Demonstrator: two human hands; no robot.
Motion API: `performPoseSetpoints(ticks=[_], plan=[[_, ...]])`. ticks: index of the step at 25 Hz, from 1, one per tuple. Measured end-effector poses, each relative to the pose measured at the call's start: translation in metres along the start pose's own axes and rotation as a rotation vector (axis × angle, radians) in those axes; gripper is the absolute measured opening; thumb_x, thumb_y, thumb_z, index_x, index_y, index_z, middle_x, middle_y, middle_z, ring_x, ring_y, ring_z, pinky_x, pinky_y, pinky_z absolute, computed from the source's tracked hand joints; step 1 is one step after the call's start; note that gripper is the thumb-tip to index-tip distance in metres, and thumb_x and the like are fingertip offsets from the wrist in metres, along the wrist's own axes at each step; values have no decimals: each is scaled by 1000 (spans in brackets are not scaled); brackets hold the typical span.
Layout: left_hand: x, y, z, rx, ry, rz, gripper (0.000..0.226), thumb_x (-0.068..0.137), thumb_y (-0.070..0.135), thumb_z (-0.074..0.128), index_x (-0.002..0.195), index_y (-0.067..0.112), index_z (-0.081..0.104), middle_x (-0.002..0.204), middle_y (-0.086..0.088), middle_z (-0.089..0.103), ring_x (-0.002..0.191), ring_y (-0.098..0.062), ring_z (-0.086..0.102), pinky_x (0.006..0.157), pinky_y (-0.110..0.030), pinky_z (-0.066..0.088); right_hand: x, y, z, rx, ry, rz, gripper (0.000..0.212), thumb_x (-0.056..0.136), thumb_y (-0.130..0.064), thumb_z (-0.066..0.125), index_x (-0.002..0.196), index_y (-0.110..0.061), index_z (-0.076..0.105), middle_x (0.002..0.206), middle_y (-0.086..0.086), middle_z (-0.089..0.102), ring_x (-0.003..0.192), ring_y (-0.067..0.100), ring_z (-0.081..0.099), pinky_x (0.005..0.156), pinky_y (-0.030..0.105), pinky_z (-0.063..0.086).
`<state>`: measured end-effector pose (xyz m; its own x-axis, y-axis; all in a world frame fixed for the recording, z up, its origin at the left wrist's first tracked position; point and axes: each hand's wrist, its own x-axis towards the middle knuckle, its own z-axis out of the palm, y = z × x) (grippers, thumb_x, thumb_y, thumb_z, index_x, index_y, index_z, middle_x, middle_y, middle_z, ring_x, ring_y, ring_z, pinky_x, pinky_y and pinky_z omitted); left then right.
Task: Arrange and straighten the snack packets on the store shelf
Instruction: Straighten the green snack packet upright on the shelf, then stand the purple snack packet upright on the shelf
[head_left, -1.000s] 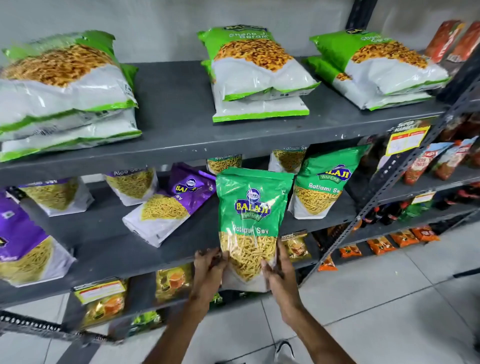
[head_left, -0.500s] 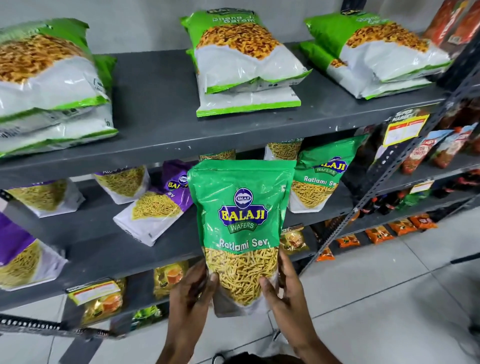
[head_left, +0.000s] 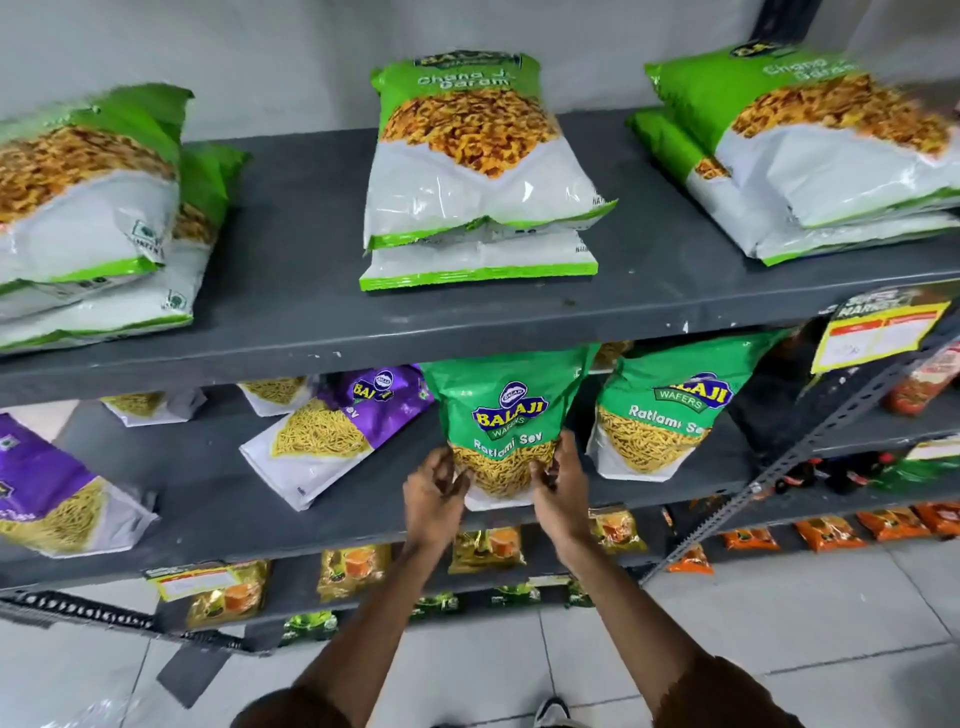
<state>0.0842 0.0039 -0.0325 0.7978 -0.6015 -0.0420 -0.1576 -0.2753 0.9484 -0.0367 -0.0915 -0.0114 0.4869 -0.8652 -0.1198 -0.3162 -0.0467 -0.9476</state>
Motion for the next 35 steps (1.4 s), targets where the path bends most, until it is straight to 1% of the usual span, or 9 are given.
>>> performPoseSetpoints(ticks=[6,9,11,14,17,23,25,28,35], plan=[[31,2,12,80,-50,-71,45,86,7,69,127,3,50,109,-9,68,92,-13,64,73,1,43,37,21,10,-77,93,-19,67,85,10,54,145,-16,36,117,14,66,108,35,62,83,30,49],[40,-8,-23,150,-62,106,48,86,17,68,131,12,51,129,0,63,118,-14,60,99,-17,43,24,51,24,-21,216,79,78,77,6,58,146,-23,34,143,6,54,129,22,52,108,37,44],[54,-10,-66,178,76,192,39,89,12,63,127,11,57,121,3,64,107,-12,61,95,-13,42,1,56,48,92,252,135,56,75,7,56,126,-16,49,117,11,63,110,27,60,96,29,53],[82,-24,-136,356,282,140,28,91,14,56,118,7,61,110,-15,70,99,-33,65,87,-34,47,-26,45,101,142,79,176,39,82,12,54,95,-25,56,84,1,64,80,24,60,72,24,50],[108,-56,-182,608,259,-6,33,93,26,47,115,5,60,116,-25,64,109,-45,58,92,-52,46,-25,25,163,219,-149,214,25,92,-1,56,108,-19,58,96,3,68,75,17,65,65,26,50],[114,-89,-208,553,-71,-235,46,90,53,41,114,17,57,125,-20,63,117,-42,56,98,-49,43,-14,-20,257,339,-122,322,29,94,-35,60,118,-24,49,88,-7,59,76,13,59,77,42,58],[95,-99,-212,272,-101,-258,50,81,64,52,95,18,64,105,-16,71,96,-33,67,80,-42,50,-26,-20,252,249,-87,262,28,91,-32,66,113,-24,50,88,-10,62,77,12,60,64,25,54],[60,-103,-226,10,-107,-300,34,77,41,76,90,10,75,85,-12,77,73,-17,64,65,-31,47,-61,-13,232,319,-120,224,41,89,-25,69,127,-23,54,102,-7,70,71,-4,66,57,10,49],[-51,-98,-256,-17,-79,-25,30,75,18,81,100,29,70,68,14,72,56,4,57,52,-19,49,-154,-22,187,300,-257,-19,63,90,0,63,143,-23,37,134,-26,60,129,-3,53,99,10,43]])
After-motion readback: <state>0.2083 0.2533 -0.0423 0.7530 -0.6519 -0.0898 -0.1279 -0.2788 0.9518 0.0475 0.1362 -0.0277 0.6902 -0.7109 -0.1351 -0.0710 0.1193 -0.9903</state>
